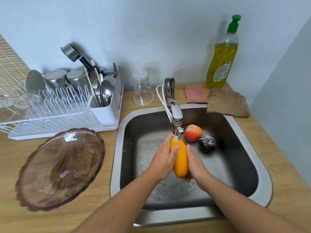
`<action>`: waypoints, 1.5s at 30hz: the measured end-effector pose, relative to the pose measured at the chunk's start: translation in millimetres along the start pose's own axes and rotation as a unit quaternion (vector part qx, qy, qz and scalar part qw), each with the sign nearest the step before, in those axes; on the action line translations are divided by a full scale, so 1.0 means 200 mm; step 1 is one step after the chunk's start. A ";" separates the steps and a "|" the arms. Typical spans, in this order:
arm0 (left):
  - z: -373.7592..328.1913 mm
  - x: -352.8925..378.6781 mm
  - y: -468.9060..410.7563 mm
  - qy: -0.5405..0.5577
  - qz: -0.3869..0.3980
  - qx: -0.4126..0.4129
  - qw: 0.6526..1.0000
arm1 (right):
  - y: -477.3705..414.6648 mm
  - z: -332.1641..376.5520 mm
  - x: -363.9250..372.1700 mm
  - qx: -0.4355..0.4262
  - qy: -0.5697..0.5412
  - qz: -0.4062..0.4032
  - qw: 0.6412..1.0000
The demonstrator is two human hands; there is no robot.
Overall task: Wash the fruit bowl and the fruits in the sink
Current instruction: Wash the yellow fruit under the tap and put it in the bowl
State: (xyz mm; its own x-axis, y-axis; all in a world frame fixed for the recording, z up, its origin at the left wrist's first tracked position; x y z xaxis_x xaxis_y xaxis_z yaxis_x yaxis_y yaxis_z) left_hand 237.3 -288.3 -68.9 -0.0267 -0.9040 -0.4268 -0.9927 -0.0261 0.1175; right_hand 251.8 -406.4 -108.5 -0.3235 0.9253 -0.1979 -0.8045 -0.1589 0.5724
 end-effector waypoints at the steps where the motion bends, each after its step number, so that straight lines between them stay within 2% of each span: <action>1: 0.00 -0.01 0.00 0.028 -0.012 -0.008 1.000 | 0.00 0.01 0.01 -0.005 -0.008 0.013 1.000; 5: -0.04 -0.03 0.02 0.071 -0.045 0.009 0.996 | 0.02 0.00 0.04 0.060 -0.126 0.143 0.980; 7: -0.02 -0.02 0.01 0.126 -0.044 -0.013 0.991 | 0.01 0.02 0.01 0.025 -0.083 0.099 0.991; 9: 0.01 -0.01 -0.02 0.207 -0.042 -0.094 0.973 | -0.01 0.06 -0.04 -0.096 0.028 -0.002 0.995; 11: 0.04 -0.02 -0.04 0.235 -0.041 -0.160 0.958 | -0.01 0.06 -0.03 -0.176 0.083 -0.030 0.980; 12: 0.04 -0.02 -0.04 0.231 -0.037 -0.166 0.958 | -0.01 0.04 -0.03 -0.165 0.060 -0.020 0.984; 14: 0.03 -0.01 -0.03 0.218 -0.018 -0.150 0.964 | -0.03 -0.01 -0.01 -0.056 -0.031 0.027 0.998; 16: 0.01 0.01 -0.02 0.216 0.015 -0.133 0.967 | -0.03 -0.06 0.00 0.051 -0.081 0.094 0.991; 18: -0.01 0.02 -0.01 0.226 0.041 -0.111 0.967 | -0.03 -0.09 0.00 0.090 -0.106 0.148 0.979; 21: -0.03 0.01 -0.01 0.231 0.073 -0.092 0.966 | -0.04 -0.10 0.02 0.078 -0.162 0.171 0.969; 24: -0.02 -0.03 -0.02 0.234 0.086 -0.113 0.962 | -0.02 -0.08 0.04 0.045 -0.210 0.186 0.959; 28: 0.04 -0.10 -0.03 0.276 0.053 -0.146 0.949 | 0.02 -0.04 0.03 -0.006 -0.184 0.232 0.955; 30: 0.07 -0.11 -0.01 0.283 0.044 -0.165 0.944 | 0.04 -0.02 0.03 -0.032 -0.119 0.242 0.962; 32: 0.11 -0.12 0.01 0.281 0.041 -0.169 0.944 | 0.06 0.00 0.04 -0.067 -0.047 0.221 0.972; 35: 0.13 -0.15 0.03 0.308 0.023 -0.157 0.938 | 0.05 0.05 0.05 -0.140 0.014 0.145 0.979; 40: 0.14 -0.22 0.08 0.344 -0.022 -0.157 0.926 | 0.07 0.13 0.10 -0.219 0.053 0.086 0.970; 45: 0.15 -0.30 0.16 0.331 -0.034 -0.134 0.934 | 0.10 0.16 0.15 -0.269 0.092 0.053 0.957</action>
State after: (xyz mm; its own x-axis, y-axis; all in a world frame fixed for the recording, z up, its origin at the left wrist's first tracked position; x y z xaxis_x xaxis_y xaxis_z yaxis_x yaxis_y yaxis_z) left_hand 204.4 -222.8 -66.9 0.2008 -0.9599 0.1956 -0.9223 -0.1179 0.3681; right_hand 242.7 -370.7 -77.6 -0.4592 0.8262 -0.3264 -0.8868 -0.4478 0.1143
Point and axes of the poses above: each hand's wrist, its own y-axis away from the middle knuckle, its own x-axis out of the palm, z = x × y, the point moved 6 cm from there along -y, towards the middle knuckle, and after that the axes turned 7 degrees about y, right-handed, at the moved point
